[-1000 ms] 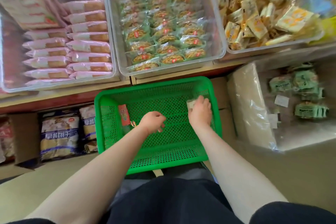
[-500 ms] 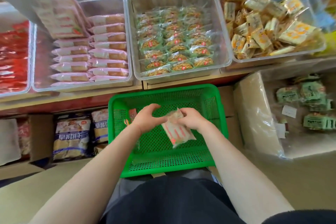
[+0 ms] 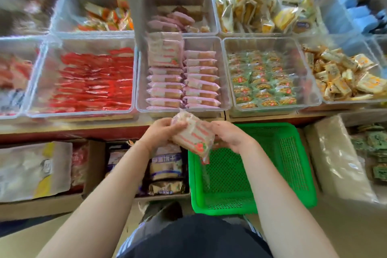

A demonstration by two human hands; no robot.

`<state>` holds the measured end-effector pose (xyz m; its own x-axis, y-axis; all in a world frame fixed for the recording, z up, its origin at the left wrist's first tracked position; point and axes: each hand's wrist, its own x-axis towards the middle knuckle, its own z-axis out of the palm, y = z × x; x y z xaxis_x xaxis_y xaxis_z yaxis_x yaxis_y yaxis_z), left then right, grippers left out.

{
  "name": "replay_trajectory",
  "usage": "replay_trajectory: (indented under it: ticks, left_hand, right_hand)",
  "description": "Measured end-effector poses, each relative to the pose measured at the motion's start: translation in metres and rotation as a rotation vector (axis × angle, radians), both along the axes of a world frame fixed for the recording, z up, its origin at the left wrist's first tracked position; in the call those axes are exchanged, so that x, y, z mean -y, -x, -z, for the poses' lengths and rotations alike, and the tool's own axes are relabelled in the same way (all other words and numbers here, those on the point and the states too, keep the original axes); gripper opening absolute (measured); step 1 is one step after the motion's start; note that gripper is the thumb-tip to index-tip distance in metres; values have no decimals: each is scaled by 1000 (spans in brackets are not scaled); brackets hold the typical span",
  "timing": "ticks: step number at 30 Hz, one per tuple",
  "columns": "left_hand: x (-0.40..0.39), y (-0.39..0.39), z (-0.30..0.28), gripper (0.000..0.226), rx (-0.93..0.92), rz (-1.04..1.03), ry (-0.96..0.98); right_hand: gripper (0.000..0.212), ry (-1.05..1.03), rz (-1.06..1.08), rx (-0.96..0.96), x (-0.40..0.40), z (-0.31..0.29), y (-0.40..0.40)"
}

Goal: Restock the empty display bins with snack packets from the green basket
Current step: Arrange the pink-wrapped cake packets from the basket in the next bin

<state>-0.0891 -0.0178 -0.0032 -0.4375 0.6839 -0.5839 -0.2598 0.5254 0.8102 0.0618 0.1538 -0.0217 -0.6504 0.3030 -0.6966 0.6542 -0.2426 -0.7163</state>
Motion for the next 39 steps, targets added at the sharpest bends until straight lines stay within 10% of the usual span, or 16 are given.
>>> replay_trajectory:
  ticks: [17,24,39]
  left_hand:
    - [-1,117,-16,23,-154,-391,-307]
    - [-36,157,25,49,-960,-244,146]
    - [-39,159,52,70,-1090,-12,490]
  right_hand:
    - [37,231,378,-108,40,-49,134]
    - [40,-107,343,-170,-15,-58,167]
    - [39,-396,12,8,-67,-6,249]
